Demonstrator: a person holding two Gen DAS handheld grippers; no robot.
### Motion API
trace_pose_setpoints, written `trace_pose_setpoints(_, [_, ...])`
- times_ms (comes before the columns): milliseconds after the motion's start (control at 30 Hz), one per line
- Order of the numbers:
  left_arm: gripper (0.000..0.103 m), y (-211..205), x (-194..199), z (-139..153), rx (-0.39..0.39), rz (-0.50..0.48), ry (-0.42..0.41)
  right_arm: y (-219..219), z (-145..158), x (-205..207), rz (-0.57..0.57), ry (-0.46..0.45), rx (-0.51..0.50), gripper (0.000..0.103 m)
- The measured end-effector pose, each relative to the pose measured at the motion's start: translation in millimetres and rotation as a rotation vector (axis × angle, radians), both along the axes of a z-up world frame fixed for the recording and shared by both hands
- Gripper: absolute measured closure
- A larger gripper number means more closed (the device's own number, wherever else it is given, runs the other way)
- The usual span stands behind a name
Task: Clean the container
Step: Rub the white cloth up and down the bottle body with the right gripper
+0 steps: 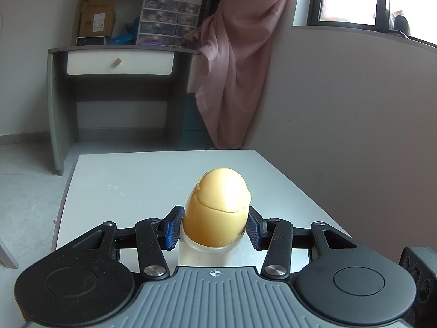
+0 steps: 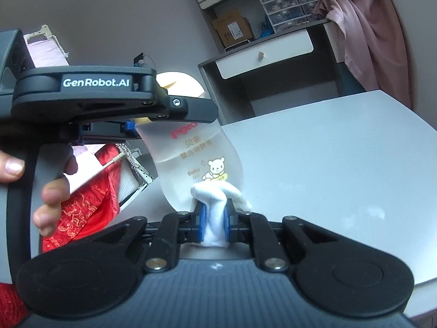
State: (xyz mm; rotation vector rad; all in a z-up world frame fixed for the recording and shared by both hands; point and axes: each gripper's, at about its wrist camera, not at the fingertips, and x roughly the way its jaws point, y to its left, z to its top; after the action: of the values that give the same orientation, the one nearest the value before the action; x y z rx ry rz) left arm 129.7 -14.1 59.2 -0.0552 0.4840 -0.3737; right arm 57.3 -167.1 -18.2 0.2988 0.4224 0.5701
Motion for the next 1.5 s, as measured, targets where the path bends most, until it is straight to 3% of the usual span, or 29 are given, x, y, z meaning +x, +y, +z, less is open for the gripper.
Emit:
trace_pose_setpoints(633, [0.054, -1.5, 1.1, 2.7, -0.002, 0.002, 0.003, -5.3, 33.6, -12.0, -0.027, -0.141, 0.037, 0.091])
trace_pose_setpoints(1233, [0.054, -3.5, 2.1, 4.6, 0.004, 0.002, 0.003, -5.8, -2.3, 2.7, -0.022, -0.013, -0.004, 0.091])
trace_pose_setpoints(1500, [0.054, -3.2, 2.3, 4.7, 0.004, 0.002, 0.003, -6.6, 2.5, 0.7, -0.025, -0.02, 0.002, 0.091])
